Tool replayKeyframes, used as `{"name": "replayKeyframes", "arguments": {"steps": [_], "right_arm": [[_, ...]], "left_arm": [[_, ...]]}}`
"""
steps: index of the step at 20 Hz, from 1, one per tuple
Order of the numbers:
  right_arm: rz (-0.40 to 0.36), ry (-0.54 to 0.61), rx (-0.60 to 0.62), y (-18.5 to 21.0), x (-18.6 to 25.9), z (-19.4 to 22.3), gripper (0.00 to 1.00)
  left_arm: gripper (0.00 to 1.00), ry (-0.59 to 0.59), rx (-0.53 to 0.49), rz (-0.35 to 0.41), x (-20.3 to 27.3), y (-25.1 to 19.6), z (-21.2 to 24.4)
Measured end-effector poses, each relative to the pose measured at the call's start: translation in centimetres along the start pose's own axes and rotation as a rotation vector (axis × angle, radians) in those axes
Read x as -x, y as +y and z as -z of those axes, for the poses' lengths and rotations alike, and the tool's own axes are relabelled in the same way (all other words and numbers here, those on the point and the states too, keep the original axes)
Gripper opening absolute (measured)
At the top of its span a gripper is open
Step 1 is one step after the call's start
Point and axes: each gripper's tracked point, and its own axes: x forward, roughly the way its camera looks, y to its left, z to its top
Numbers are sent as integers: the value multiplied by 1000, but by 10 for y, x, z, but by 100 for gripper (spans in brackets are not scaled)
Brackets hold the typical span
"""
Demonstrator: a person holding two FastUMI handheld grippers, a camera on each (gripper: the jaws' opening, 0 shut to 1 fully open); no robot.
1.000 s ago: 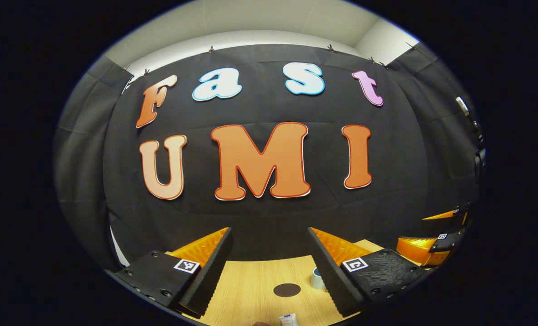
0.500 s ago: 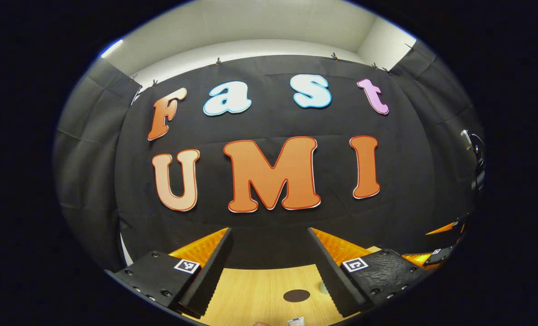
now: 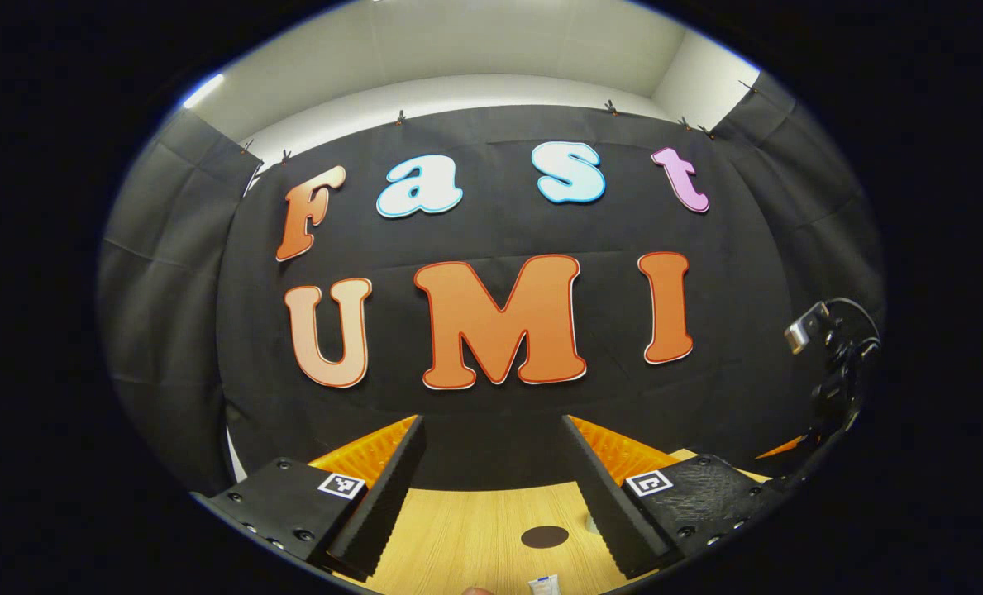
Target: Put the toothbrush and toothpaste on the desktop into the cup, then pick up the cup and place it on the coaster on the desktop.
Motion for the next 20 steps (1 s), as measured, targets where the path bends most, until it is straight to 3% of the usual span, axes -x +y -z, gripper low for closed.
{"name": "replayKeyframes", "arguments": {"steps": [4, 13, 20], "right_arm": [[-9, 225, 1, 1, -9, 61, 99], [-89, 484, 19, 30, -31, 124, 99], [-117, 649, 8, 43, -53, 157, 84]], "left_arm": [[98, 34, -14, -19, 6, 7, 12], [99, 155, -22, -78, 19, 29, 60], [99, 252, -49, -135, 29, 51, 93]]}}
